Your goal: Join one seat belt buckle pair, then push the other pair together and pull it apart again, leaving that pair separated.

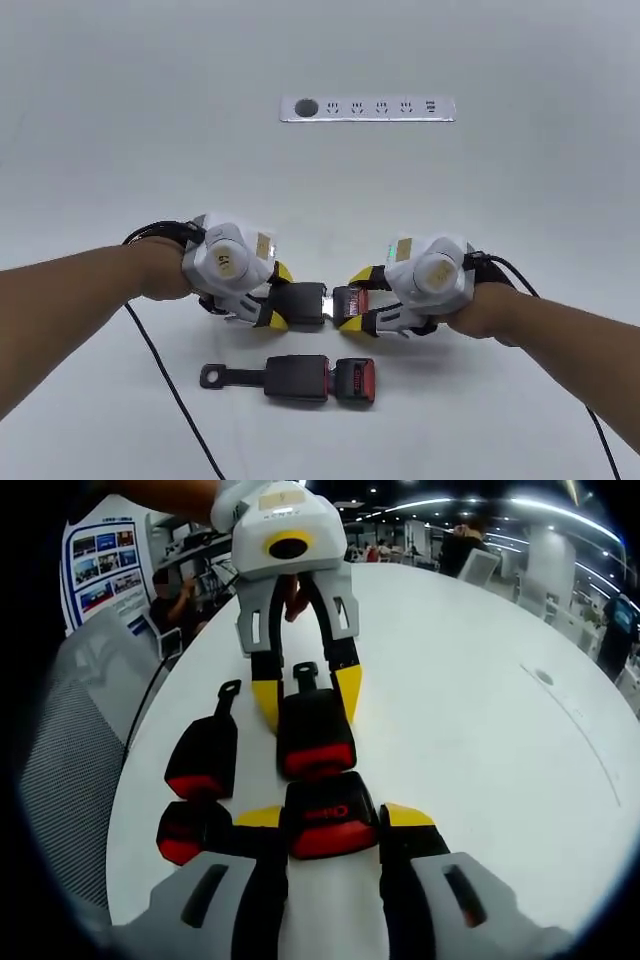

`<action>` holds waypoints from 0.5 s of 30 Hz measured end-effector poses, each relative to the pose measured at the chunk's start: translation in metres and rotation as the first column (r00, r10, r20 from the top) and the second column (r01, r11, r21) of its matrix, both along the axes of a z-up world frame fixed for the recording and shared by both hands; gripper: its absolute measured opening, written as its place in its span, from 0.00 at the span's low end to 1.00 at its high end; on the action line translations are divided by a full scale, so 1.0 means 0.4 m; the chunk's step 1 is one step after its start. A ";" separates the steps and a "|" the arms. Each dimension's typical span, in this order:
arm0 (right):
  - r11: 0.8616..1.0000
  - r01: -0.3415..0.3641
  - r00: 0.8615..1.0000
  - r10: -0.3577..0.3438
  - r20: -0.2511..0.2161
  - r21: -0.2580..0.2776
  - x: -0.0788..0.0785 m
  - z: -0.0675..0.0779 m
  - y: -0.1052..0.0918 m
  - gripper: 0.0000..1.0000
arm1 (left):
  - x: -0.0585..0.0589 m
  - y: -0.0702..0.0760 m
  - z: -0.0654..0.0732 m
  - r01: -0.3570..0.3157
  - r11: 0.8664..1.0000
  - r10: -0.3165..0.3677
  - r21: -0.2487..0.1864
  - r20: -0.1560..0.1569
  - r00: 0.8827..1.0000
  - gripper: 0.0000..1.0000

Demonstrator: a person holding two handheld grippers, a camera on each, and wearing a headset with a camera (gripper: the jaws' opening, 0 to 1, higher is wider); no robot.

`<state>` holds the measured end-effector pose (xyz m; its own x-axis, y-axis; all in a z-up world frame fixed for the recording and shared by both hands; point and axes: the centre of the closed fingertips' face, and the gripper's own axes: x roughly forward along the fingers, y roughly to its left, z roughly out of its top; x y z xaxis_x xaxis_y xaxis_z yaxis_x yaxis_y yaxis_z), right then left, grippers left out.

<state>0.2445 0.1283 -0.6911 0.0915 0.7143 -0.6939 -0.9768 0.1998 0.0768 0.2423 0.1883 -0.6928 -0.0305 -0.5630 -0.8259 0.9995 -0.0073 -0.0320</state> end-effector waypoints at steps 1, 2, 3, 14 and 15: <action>1.000 -0.001 1.000 0.001 0.000 0.000 0.000 0.000 0.000 0.34 | 0.000 0.000 0.000 -0.001 1.000 0.001 -0.004 -0.001 1.000 0.33; 1.000 -0.001 1.000 0.001 0.001 0.001 0.001 -0.001 0.000 0.34 | 0.000 0.000 0.000 0.000 1.000 0.000 -0.007 -0.001 1.000 0.33; 1.000 -0.002 1.000 0.002 0.001 0.002 0.002 -0.002 0.000 0.34 | 0.000 0.000 0.001 0.001 1.000 -0.001 -0.009 0.000 1.000 0.33; 1.000 -0.017 1.000 0.017 0.004 -0.006 -0.001 0.000 -0.020 0.34 | -0.001 0.000 0.003 -0.003 1.000 0.003 -0.030 -0.001 1.000 0.33; 1.000 -0.018 1.000 0.018 0.003 -0.005 -0.001 0.001 -0.023 0.34 | -0.001 0.000 0.003 -0.005 1.000 0.005 -0.031 -0.002 1.000 0.33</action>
<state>0.2442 0.1191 -0.6908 0.0813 0.7122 -0.6973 -0.9804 0.1830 0.0726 0.2420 0.1884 -0.6916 -0.0291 -0.5883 -0.8081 0.9994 -0.0034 -0.0335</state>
